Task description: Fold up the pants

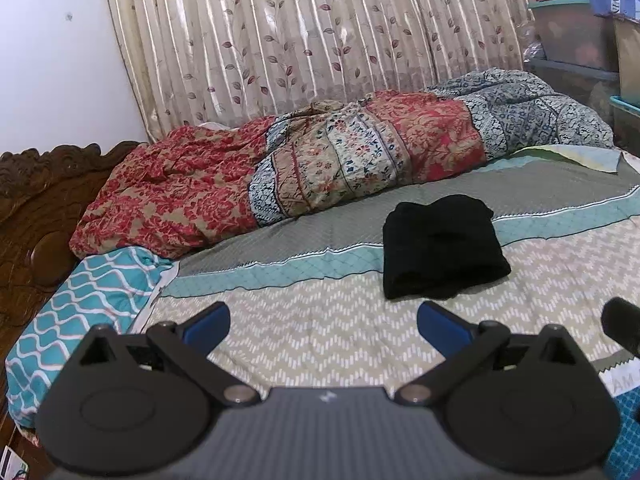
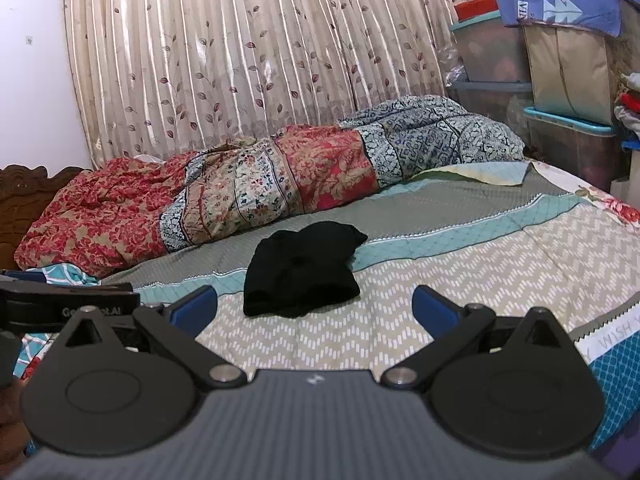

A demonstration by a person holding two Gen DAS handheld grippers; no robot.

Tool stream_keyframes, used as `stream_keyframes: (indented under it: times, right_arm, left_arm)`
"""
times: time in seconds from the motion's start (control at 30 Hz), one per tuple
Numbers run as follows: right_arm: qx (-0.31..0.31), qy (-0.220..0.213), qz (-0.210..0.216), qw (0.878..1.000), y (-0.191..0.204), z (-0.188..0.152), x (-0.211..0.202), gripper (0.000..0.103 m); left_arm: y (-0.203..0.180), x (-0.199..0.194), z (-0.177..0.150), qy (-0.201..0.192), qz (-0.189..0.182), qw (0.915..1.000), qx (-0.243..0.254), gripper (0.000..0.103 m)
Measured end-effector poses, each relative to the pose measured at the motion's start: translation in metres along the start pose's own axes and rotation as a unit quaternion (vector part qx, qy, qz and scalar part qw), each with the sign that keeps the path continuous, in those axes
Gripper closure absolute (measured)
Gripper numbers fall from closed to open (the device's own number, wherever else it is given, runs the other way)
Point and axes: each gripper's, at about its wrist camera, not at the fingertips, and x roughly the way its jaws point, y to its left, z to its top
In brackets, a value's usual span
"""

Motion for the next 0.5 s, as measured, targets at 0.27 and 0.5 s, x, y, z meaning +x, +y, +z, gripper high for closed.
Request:
stream_keyframes:
  times: [0.27,0.5]
  right_arm:
    - [0.003,0.002,-0.001,1.000,-0.0022,-0.0015,-0.0004,0.000]
    - [0.003,0.005,-0.002,1.000,-0.0031,-0.0018,-0.0006,0.000]
  left_arm:
    - [0.0000,0.0024,-0.0027,0.006,0.002,1.0000,0.000,0.000]
    - [-0.0022,0.0035,-0.0080,0.014,-0.019,0.9997,0.003,0.000]
